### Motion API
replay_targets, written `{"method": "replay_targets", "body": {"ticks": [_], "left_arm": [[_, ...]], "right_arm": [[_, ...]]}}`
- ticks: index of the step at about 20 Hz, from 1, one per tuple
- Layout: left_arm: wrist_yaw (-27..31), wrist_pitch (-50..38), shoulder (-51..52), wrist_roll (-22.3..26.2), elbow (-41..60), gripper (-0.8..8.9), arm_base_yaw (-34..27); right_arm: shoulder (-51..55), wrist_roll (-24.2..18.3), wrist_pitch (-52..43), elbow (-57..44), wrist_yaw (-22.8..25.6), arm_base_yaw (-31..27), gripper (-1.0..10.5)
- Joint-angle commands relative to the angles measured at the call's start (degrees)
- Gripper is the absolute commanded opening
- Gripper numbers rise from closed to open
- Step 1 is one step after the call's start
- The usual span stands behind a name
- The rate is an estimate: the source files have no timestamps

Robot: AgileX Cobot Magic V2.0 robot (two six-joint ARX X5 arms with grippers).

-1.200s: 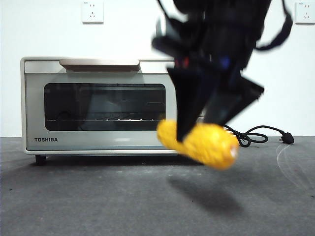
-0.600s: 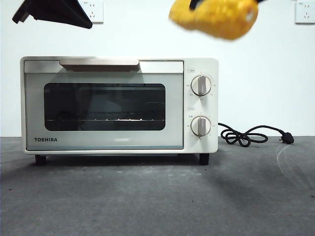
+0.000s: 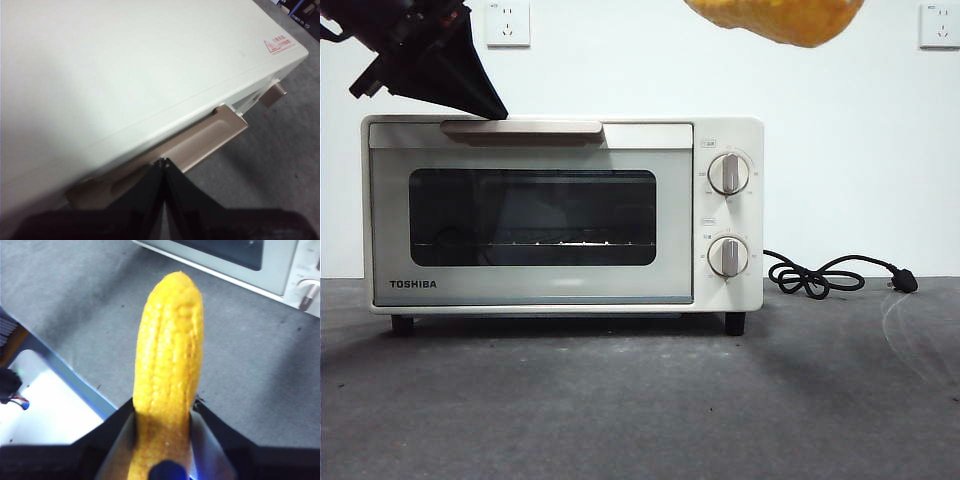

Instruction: Take the corn from the table,put the corn in the oven

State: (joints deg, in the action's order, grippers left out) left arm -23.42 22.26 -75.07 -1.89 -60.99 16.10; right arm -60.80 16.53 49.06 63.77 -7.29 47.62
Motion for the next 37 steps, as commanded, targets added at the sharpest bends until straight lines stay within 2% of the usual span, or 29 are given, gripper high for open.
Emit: {"method": "replay_targets", "body": {"ticks": [1,6,16,24,28,33,35,37], "left_arm": [[1.38,4.2,-0.2,2.75,0.44,-0.05,0.11],[1.36,10.99,-0.2,3.54,0.44,-0.05,0.15],[0.5,22.97,0.59,5.22,0.44,-0.05,5.55],[0.52,25.03,11.87,4.87,0.44,-0.05,11.06],[0.57,25.49,19.85,4.63,0.44,-0.05,11.34],[1.05,27.1,29.57,3.74,0.44,-0.05,11.32],[2.34,27.43,32.83,2.99,0.44,-0.05,11.34],[5.03,27.65,35.1,1.99,0.44,-0.05,11.32]], "right_arm": [[-0.04,0.33,-0.2,0.26,0.72,0.04,-0.1],[-0.04,-0.09,-0.22,0.26,0.92,0.04,-0.1],[-0.04,-0.24,-2.16,0.26,1.77,0.04,-0.1],[-0.11,-2.1,-8.37,0.26,0.63,0.07,-0.1],[-1.05,-5.18,-16.17,0.26,-2.45,0.07,-0.1],[-6.73,-10.12,-28.28,0.26,-3.17,2.58,-0.1],[-9.92,-13.22,-32.96,0.26,-0.7,4.66,-0.1],[-12.5,-16.2,-35.89,0.26,3.76,6.36,-0.1]]}}
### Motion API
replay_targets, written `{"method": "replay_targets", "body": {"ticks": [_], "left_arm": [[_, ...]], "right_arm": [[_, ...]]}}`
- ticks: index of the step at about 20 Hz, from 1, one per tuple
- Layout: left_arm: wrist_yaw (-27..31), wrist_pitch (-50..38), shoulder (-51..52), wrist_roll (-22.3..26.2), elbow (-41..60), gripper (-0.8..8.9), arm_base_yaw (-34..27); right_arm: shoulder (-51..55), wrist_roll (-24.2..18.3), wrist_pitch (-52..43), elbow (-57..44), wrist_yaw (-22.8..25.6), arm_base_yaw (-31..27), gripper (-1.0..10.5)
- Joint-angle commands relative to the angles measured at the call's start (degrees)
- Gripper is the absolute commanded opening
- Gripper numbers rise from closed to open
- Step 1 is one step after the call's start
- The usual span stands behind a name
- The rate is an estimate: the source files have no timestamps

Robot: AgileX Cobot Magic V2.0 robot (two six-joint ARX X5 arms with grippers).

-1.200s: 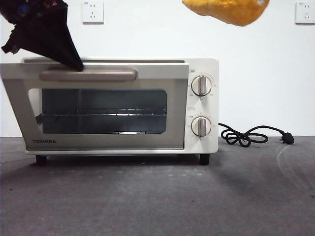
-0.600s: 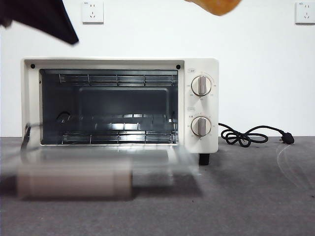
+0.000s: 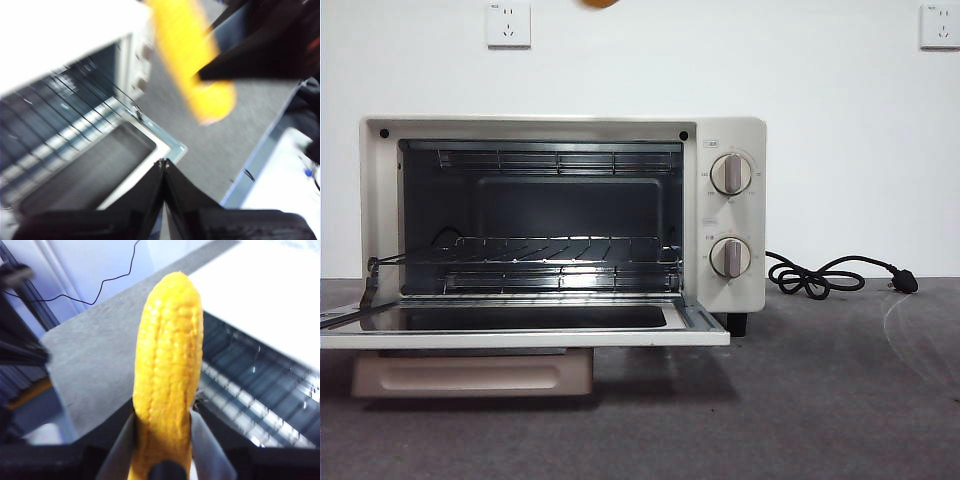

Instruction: Take the corn from the table,put the corn in the oven

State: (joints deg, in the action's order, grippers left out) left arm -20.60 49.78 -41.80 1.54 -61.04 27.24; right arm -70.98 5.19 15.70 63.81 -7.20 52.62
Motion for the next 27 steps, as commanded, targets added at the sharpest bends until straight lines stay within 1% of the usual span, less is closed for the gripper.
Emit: {"method": "replay_targets", "body": {"ticks": [1,2,5,8,14,17,19,21,26,27], "left_arm": [[3.26,0.31,2.93,-1.55,0.48,-0.05,0.17],[4.11,0.37,4.46,-1.66,0.48,-0.05,0.2],[4.15,0.26,8.24,-4.2,0.46,-0.05,0.17],[4.15,0.31,11.61,-5.64,0.46,-0.05,0.2],[4.15,0.44,17.03,-9.09,0.42,-0.05,0.2],[4.15,0.61,18.84,-9.53,0.39,-0.05,0.2],[4.15,1.2,19.43,-9.79,0.39,-0.05,0.2],[4.15,2.38,19.61,-10.34,0.37,-0.05,0.2],[4.15,4.2,19.58,-10.32,0.37,-0.05,0.2],[4.17,4.28,19.58,-10.32,0.37,-0.05,0.2]], "right_arm": [[-3.45,-6.58,-3.61,0.22,5.68,2.19,-0.1],[-5.18,-9.16,-5.2,0.22,8.15,3.23,-0.1],[-9.6,-15.12,-8.52,0.22,12.5,5.29,-0.1],[-14.19,-19.02,-11.32,0.22,16.31,6.34,-0.1],[-22.69,-26.62,-15.76,0.22,24.3,6.67,-0.1],[-26.51,-32.0,-19.3,0.22,30.58,6.62,-0.1],[-28.72,-36.63,-22.14,0.22,33.97,6.58,-0.1],[-30.77,-42.12,-24.57,0.22,34.67,6.51,-0.1],[-34.1,-52.41,-27.76,0.22,34.86,6.51,-0.1],[-34.95,-55.39,-28.87,0.22,36.11,6.49,-0.1]]}}
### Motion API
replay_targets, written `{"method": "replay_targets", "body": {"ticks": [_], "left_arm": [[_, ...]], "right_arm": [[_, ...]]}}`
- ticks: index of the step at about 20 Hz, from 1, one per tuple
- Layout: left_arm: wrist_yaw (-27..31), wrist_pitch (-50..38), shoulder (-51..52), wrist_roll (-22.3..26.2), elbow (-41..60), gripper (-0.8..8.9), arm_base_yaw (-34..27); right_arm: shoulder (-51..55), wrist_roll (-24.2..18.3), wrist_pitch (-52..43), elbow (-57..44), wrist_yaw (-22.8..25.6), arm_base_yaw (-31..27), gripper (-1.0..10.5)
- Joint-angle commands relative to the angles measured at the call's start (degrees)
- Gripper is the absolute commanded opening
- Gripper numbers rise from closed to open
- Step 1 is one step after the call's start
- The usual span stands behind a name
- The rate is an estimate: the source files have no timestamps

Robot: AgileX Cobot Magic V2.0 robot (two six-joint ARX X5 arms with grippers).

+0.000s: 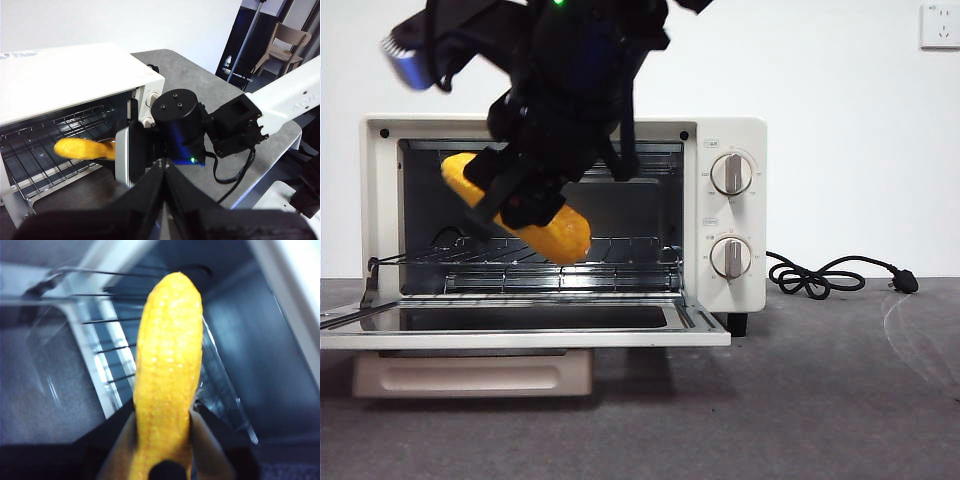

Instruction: Take the corn from the table,put the corn in the oven

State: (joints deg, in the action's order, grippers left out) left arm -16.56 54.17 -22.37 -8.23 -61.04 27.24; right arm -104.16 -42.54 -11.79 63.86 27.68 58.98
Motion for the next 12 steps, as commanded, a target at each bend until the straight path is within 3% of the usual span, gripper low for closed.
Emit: {"method": "replay_targets", "body": {"ticks": [1,3,5,12], "left_arm": [[0.13,-0.09,0.15,-0.55,0.35,-0.05,0.2],[0.13,0.37,0.15,-0.55,0.35,-0.05,0.2],[0.11,0.66,0.15,-0.55,0.35,-0.05,0.2],[0.11,0.66,0.15,-0.52,0.35,-0.05,0.2]], "right_arm": [[-2.58,-9.9,-2.8,0.2,3.13,0.13,-0.1],[-3.61,-13.31,-5.33,0.22,4.72,-0.52,0.0],[-3.61,-13.51,-5.4,0.39,4.26,-1.51,0.2],[-3.61,-12.98,-0.44,4.37,1.77,-4.74,2.6]]}}
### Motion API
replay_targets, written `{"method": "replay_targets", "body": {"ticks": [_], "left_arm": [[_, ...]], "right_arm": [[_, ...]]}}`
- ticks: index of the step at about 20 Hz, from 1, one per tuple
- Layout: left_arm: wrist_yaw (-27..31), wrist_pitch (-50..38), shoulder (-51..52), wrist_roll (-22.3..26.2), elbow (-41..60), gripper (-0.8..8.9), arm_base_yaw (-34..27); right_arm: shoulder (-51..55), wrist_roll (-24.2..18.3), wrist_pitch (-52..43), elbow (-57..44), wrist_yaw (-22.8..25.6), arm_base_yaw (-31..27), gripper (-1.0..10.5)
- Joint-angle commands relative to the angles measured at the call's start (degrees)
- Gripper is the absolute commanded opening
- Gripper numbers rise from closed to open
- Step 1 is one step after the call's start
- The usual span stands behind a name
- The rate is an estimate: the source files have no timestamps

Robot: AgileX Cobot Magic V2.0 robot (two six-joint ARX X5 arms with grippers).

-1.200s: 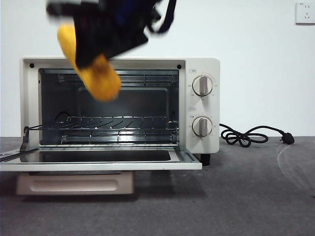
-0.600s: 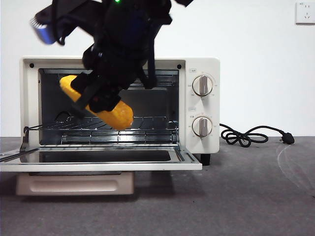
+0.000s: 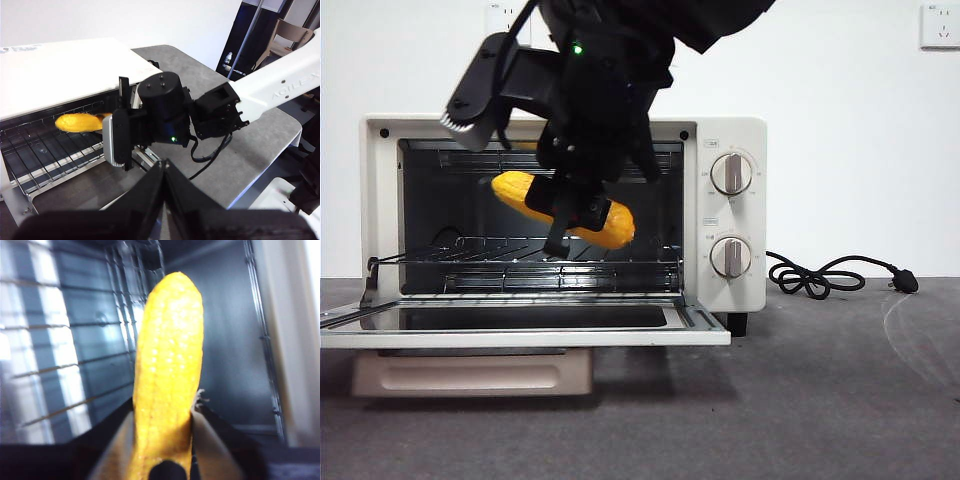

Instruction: Take the corn from the table,put the corn in the oven

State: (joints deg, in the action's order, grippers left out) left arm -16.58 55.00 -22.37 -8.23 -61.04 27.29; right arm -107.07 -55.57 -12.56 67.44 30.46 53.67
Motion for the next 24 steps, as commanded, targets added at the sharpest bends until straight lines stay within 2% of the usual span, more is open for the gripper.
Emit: {"method": "replay_targets", "body": {"ticks": [1,4,6,13,17,20,24], "left_arm": [[0.13,-0.15,0.15,-0.52,0.35,-0.05,0.15],[0.13,-0.09,0.13,-0.52,0.35,-0.05,0.15],[0.15,0.46,0.13,-0.46,0.35,-0.05,0.15],[0.7,0.66,0.13,0.5,0.35,-0.05,0.15],[6.93,0.66,-0.02,1.11,0.35,-0.05,0.15],[14.27,0.15,-1.29,5.42,0.35,-0.05,0.15],[22.49,-2.82,-6.43,12.02,0.35,-0.06,0.15]], "right_arm": [[-0.7,0.04,0.26,1.2,-1.92,0.57,2.9],[-0.7,0.11,0.26,1.86,-3.85,0.59,3.1],[-0.7,1.57,0.28,1.86,-4.46,0.59,3.8],[-0.7,6.01,1.03,1.86,-3.91,1.29,3.8],[-0.66,7.08,3.43,1.86,-2.1,3.28,3.8],[-0.5,12.85,7.5,1.86,1.25,5.79,3.8],[1.01,22.91,15.96,1.86,4.11,9.81,3.7]]}}
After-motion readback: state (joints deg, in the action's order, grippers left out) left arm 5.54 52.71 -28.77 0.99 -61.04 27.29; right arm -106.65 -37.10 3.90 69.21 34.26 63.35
